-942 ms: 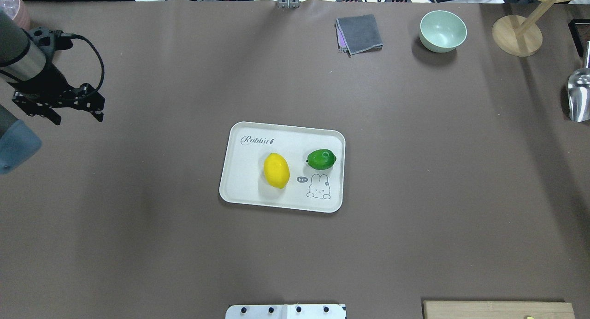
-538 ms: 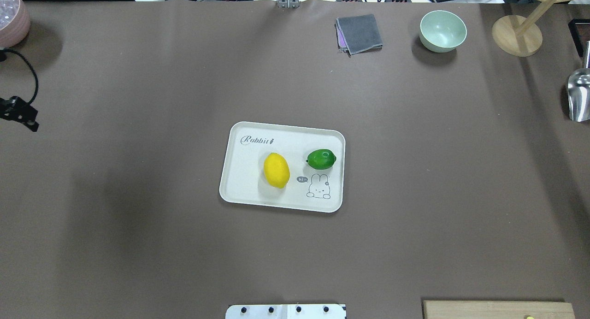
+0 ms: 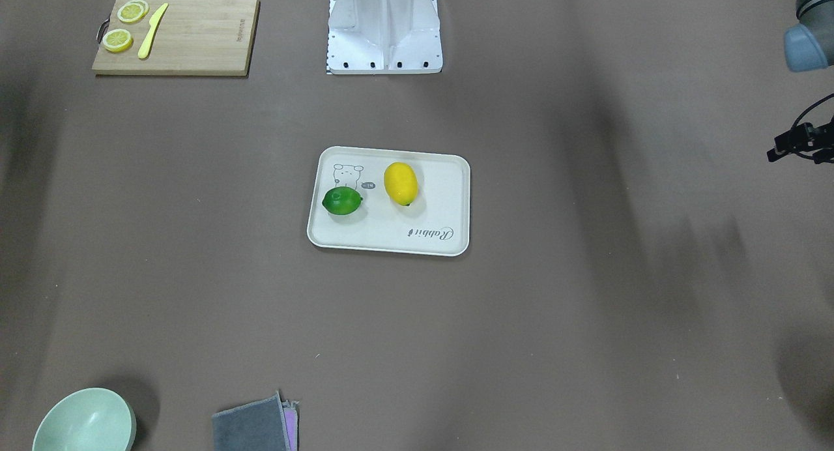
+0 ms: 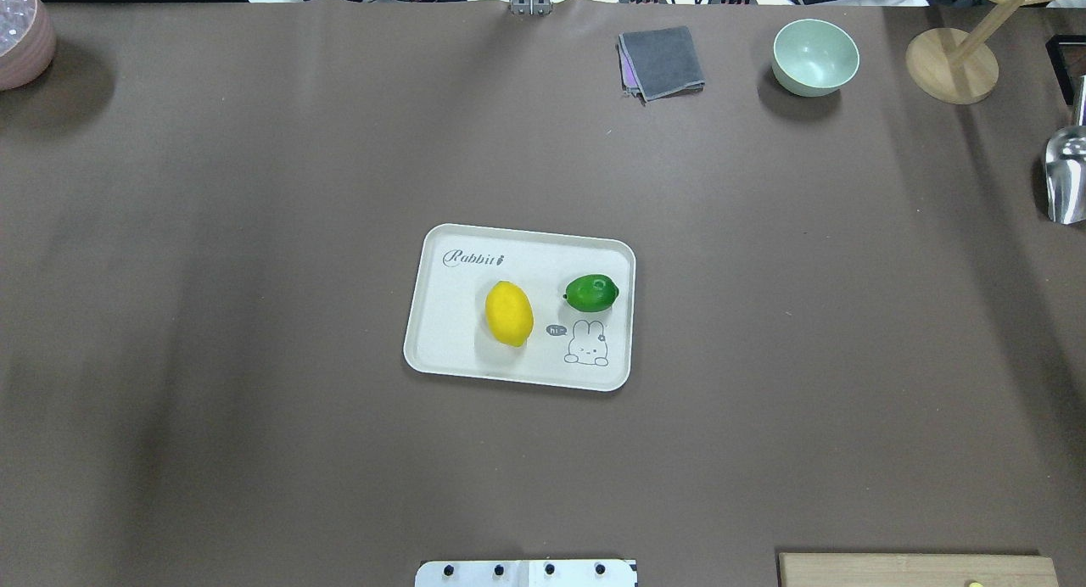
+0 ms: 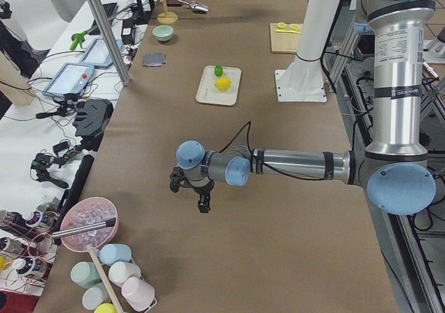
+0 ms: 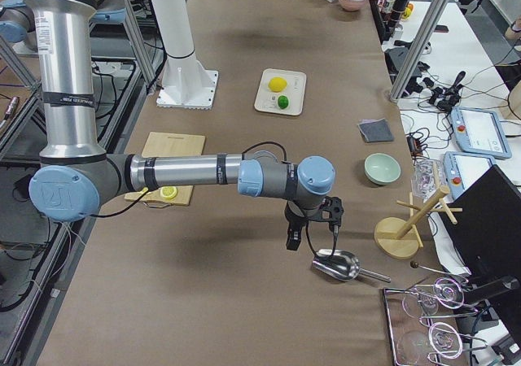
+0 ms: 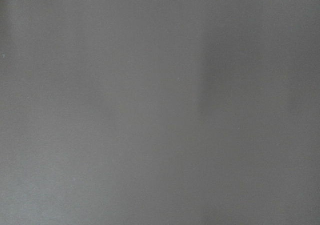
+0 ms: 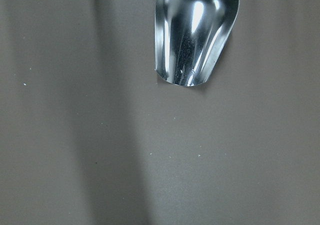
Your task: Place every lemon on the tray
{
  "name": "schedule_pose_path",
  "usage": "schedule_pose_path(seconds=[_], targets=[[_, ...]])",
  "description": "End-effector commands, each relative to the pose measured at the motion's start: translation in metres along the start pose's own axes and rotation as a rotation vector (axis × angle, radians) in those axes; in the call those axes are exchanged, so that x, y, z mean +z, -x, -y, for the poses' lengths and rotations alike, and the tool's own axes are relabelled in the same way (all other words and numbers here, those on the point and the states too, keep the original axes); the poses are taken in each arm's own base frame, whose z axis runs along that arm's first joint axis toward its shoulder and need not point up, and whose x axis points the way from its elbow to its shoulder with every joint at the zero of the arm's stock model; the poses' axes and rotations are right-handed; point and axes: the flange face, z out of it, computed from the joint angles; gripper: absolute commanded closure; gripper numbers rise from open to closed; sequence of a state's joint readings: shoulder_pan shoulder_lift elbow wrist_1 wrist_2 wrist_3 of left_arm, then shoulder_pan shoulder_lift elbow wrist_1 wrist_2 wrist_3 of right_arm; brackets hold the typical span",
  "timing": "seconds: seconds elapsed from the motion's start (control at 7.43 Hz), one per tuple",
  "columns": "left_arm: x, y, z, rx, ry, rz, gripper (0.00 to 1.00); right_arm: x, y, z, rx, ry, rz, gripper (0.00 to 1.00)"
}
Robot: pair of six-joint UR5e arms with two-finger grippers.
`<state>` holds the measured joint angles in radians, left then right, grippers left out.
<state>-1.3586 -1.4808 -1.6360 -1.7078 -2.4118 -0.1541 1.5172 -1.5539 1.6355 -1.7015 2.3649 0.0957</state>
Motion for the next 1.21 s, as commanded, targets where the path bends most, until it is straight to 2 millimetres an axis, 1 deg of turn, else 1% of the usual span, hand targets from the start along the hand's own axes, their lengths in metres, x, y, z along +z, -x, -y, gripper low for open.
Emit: schedule_pose_path(seconds=[0.0, 0.13, 0.27, 0.4, 0.54, 0.67, 0.94, 1.08], targets=[[-0.035, 0.003, -0.024, 0.022, -0.05, -0.034, 0.02, -0.001, 0.002, 0.0, -0.003, -0.002, 0.001, 0.0], [-0.05, -0.012, -0.041, -0.024, -0.018, -0.033, 0.02, -0.002, 0.002, 0.0, -0.003, -0.004, 0.001, 0.0], [-0.058, -0.02, -0.045, -0.067, 0.024, -0.031, 0.02, -0.002, 0.002, 0.0, -0.003, -0.004, 0.001, 0.0], [-0.058, -0.021, -0.046, -0.073, 0.033, -0.031, 0.02, -0.003, 0.003, 0.0, -0.005, -0.005, 0.001, 0.0], [-0.069, -0.008, -0.048, -0.055, 0.004, -0.028, 0.02, -0.003, 0.003, 0.0, -0.005, -0.005, 0.001, 0.0], [-0.072, 0.009, -0.05, -0.001, -0.002, -0.018, 0.02, -0.003, 0.003, 0.0, -0.005, -0.005, 0.001, 0.0], [-0.078, 0.018, -0.054, -0.048, 0.012, -0.019, 0.02, -0.003, 0.003, 0.0, -0.007, -0.007, 0.0, 0.0], [-0.078, 0.02, -0.054, -0.045, 0.018, -0.013, 0.02, -0.003, 0.002, -0.001, -0.006, -0.005, -0.001, 0.0]])
